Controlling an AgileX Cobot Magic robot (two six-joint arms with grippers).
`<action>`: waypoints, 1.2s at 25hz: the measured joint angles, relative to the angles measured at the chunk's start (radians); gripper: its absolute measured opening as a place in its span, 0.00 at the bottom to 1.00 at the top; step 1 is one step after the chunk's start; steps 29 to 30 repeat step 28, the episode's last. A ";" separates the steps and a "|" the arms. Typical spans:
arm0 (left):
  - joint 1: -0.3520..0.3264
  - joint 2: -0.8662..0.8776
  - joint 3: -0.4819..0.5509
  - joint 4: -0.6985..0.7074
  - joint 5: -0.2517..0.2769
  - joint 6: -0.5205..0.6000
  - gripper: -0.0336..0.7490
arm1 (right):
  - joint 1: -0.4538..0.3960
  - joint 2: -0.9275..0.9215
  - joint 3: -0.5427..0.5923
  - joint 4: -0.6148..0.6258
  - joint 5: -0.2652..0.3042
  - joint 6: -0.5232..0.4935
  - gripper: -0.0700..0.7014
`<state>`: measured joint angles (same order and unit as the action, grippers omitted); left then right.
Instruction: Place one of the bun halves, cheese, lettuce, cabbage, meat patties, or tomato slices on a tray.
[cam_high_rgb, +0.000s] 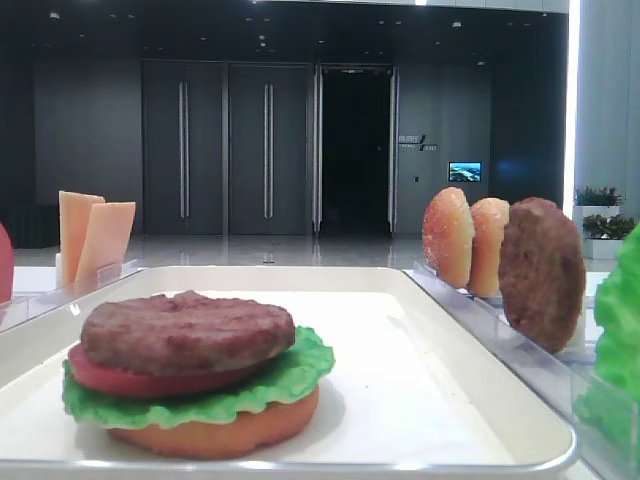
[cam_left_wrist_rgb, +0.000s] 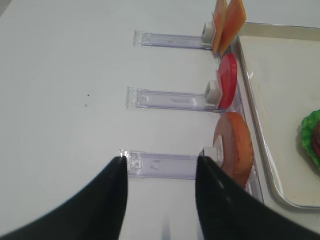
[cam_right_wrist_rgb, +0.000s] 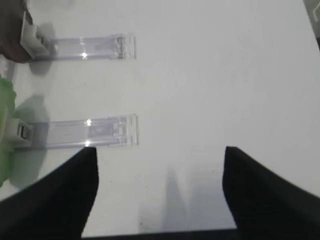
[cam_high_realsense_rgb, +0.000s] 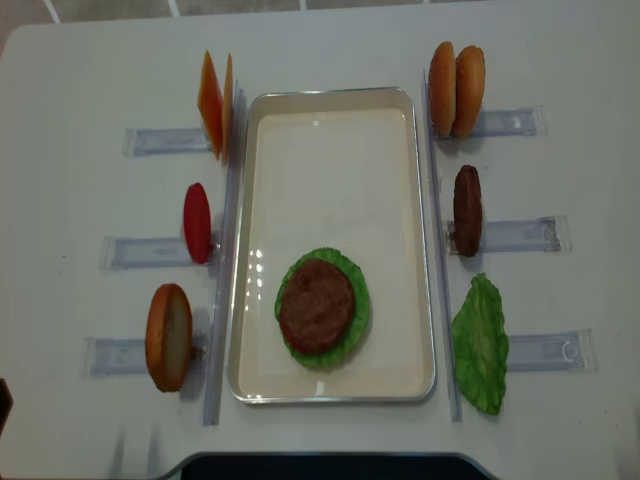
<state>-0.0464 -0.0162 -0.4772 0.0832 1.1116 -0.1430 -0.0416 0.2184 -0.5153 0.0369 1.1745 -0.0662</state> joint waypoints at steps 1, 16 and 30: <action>0.000 0.000 0.000 0.000 0.000 0.000 0.48 | 0.000 -0.023 0.009 0.001 -0.011 0.000 0.77; 0.000 0.000 0.000 0.000 0.000 0.000 0.48 | 0.000 -0.226 0.018 0.001 -0.034 0.024 0.77; 0.000 0.000 0.000 0.000 0.000 0.000 0.48 | 0.000 -0.226 0.018 0.001 -0.034 0.024 0.77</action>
